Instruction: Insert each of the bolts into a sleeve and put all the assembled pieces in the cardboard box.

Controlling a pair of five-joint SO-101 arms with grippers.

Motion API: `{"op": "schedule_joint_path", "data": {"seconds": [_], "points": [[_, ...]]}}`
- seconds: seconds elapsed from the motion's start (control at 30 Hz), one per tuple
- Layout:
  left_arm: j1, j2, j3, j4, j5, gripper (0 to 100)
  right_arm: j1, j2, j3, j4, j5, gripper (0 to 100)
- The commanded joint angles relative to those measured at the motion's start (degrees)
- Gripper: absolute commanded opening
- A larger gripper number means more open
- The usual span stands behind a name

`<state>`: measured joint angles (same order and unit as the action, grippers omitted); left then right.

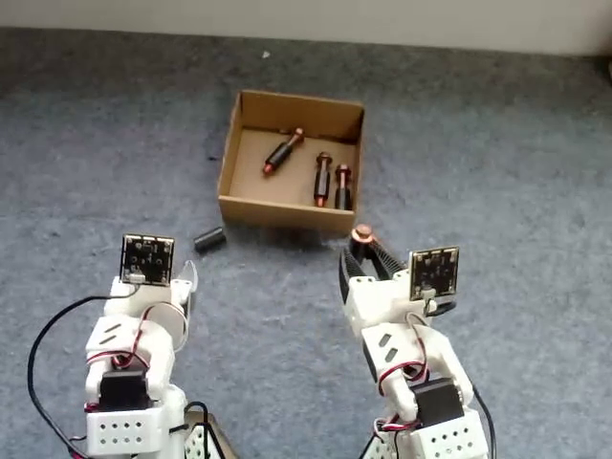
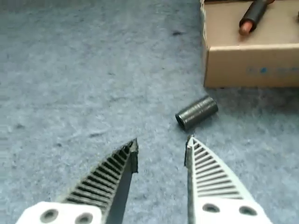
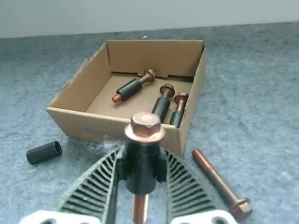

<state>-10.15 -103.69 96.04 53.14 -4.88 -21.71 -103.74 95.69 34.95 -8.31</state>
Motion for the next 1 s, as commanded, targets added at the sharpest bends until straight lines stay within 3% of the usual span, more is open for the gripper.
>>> {"op": "schedule_joint_path", "data": {"seconds": [0.0,0.23,0.63,0.97], "points": [[-0.4,-0.48,1.1,3.34,-0.44,17,0.48,-1.01,2.15,-0.22,0.7,0.4],[-0.48,-0.48,1.1,3.43,-0.44,17,-0.48,5.76,-12.09,-4.79,2.64,0.4],[-0.66,-0.48,1.1,3.52,-0.44,17,-0.84,55.87,-36.26,-31.69,4.31,0.4],[-0.75,-0.48,1.1,3.6,-0.44,17,-0.75,93.14,-60.0,-33.54,4.31,0.4]]}}
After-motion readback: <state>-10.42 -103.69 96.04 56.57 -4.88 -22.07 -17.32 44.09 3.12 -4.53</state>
